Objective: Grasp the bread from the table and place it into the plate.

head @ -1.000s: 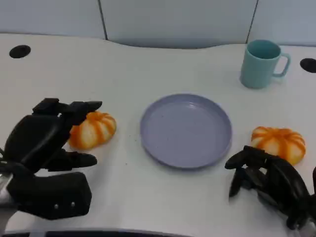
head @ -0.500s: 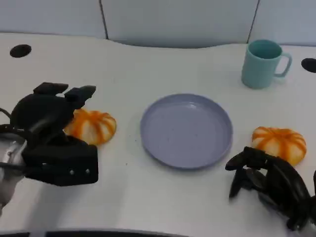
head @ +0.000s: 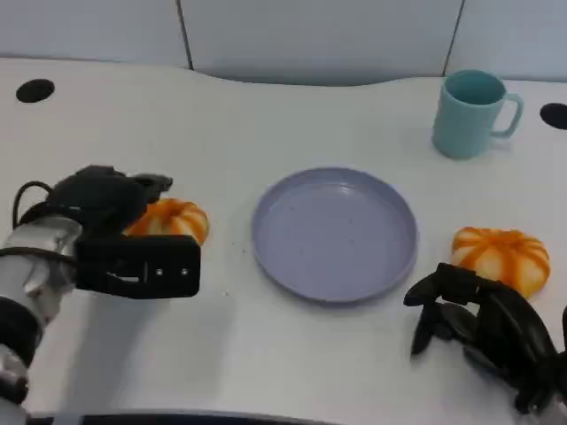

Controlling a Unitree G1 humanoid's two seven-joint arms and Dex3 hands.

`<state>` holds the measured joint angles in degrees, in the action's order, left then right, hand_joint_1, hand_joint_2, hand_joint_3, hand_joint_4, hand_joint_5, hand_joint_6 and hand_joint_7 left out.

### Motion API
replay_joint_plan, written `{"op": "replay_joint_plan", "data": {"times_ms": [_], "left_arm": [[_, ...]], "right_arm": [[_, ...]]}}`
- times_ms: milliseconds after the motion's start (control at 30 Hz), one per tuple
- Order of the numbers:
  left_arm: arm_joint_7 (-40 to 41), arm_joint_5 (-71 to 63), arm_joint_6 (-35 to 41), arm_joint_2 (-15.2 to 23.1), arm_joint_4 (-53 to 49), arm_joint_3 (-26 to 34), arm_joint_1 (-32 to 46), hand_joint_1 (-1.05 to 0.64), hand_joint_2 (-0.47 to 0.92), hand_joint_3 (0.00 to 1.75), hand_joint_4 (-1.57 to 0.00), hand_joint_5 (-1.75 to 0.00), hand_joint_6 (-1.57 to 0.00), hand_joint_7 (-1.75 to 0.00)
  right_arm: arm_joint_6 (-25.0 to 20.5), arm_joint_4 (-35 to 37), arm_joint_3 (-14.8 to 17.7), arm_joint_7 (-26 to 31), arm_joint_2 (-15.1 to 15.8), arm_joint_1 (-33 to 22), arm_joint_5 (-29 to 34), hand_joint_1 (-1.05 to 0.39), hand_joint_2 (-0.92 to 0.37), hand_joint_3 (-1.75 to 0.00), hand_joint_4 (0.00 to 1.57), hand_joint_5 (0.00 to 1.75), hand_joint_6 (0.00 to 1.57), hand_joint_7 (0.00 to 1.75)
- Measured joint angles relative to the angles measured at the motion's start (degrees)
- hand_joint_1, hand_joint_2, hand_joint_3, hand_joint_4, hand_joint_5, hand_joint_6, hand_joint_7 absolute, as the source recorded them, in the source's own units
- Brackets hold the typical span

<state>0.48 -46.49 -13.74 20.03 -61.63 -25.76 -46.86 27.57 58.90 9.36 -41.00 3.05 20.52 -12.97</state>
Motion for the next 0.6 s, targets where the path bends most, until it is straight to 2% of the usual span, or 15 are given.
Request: {"op": "replay_joint_plan", "data": {"times_ms": [333,600], "left_arm": [[0.5,1.7,3.1,-5.3,-10.0,-2.6,-4.7,-0.8,0.84,0.0,0.0,-0.45,-0.29,-0.03],[0.8,1.1,6.7,-7.3,-13.3,-5.9,-6.5,-0.81,0.84,0.0,0.0,-0.45,-0.28,-0.02]], "right_arm": [[-0.3,-1.0,-0.3,0.0,0.0,-0.5,0.0,-0.58,-0.92,-0.12,0.6,1.63,0.71,1.09],[-0.3,-1.5,-0.4,0.1,0.0,-1.0,-0.1,-0.59,-0.92,-0.12,0.59,1.63,0.72,1.08]]}}
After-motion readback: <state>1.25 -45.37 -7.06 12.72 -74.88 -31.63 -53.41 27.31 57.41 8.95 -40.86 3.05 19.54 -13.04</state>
